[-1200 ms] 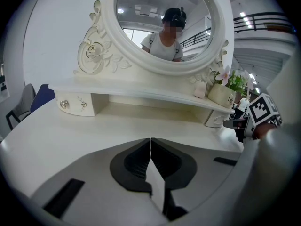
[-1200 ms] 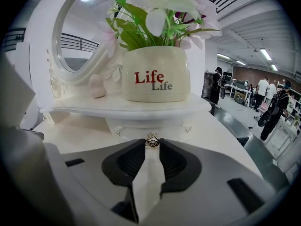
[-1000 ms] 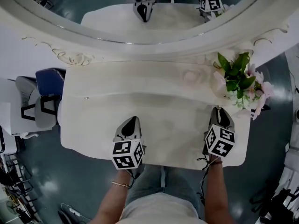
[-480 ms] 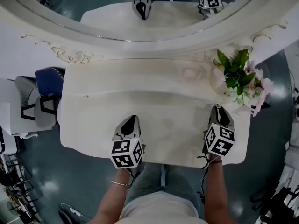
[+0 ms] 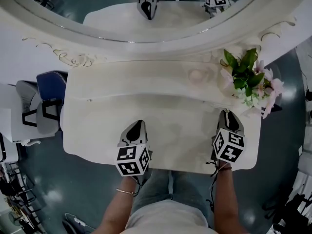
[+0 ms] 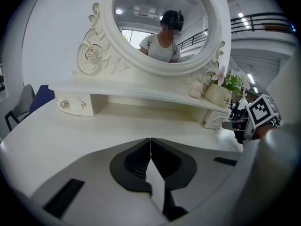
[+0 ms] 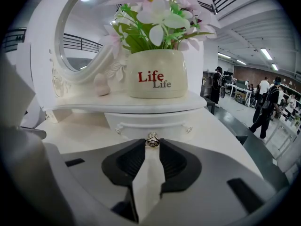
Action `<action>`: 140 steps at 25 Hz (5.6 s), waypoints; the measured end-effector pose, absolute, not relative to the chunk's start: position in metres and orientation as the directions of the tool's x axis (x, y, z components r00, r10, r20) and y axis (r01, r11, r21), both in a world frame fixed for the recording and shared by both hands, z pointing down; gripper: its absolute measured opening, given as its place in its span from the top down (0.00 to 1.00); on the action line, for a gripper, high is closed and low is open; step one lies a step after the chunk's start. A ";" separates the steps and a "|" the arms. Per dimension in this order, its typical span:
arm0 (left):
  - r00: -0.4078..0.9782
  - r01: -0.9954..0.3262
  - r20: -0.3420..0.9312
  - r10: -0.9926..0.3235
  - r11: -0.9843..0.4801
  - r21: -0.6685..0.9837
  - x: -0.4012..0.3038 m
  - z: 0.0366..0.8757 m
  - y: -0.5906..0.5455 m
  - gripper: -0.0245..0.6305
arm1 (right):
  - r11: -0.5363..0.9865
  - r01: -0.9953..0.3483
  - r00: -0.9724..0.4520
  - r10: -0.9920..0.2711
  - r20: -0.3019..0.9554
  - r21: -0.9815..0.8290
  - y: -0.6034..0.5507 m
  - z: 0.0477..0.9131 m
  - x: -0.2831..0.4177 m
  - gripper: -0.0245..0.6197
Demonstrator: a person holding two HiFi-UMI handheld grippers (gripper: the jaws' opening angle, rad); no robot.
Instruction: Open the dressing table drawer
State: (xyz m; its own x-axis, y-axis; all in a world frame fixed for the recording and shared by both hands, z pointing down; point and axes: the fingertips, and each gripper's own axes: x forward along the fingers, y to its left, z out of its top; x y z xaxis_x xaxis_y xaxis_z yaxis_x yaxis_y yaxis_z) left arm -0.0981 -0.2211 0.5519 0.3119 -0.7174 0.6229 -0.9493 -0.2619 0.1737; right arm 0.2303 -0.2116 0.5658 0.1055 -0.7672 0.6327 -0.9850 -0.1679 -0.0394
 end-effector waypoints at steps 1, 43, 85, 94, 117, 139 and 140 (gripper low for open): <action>0.311 -0.950 0.622 -0.718 -0.261 0.173 -0.098 0.552 -0.221 0.93 | -0.167 -0.985 0.104 -0.767 0.633 -0.040 -0.211 0.566 0.230 0.80; 0.307 -0.951 0.611 -0.730 -0.267 0.159 -0.094 0.544 -0.204 0.93 | -0.151 -0.987 0.082 -0.763 0.641 -0.054 -0.187 0.567 0.224 0.80; 0.311 -0.948 0.619 -0.722 -0.278 0.152 -0.089 0.544 -0.196 0.93 | -0.146 -0.986 0.057 -0.752 0.657 -0.082 -0.166 0.567 0.214 0.80; 0.318 -0.946 0.619 -0.718 -0.289 0.150 -0.084 0.544 -0.194 0.93 | -0.142 -0.986 0.050 -0.752 0.657 -0.088 -0.162 0.568 0.214 0.80; 0.330 -0.941 0.605 -0.724 -0.305 0.149 -0.078 0.535 -0.204 0.93 | -0.147 -0.985 0.051 -0.759 0.649 -0.094 -0.166 0.566 0.214 0.78; 0.477 -0.879 0.377 -0.794 -0.442 0.181 -0.016 0.419 -0.267 0.93 | -0.232 -0.967 0.171 -0.894 0.414 -0.102 -0.156 0.417 0.256 0.81; 0.484 -0.875 0.359 -0.798 -0.448 0.184 -0.013 0.410 -0.270 0.93 | -0.242 -0.965 0.185 -0.901 0.393 -0.100 -0.155 0.406 0.262 0.81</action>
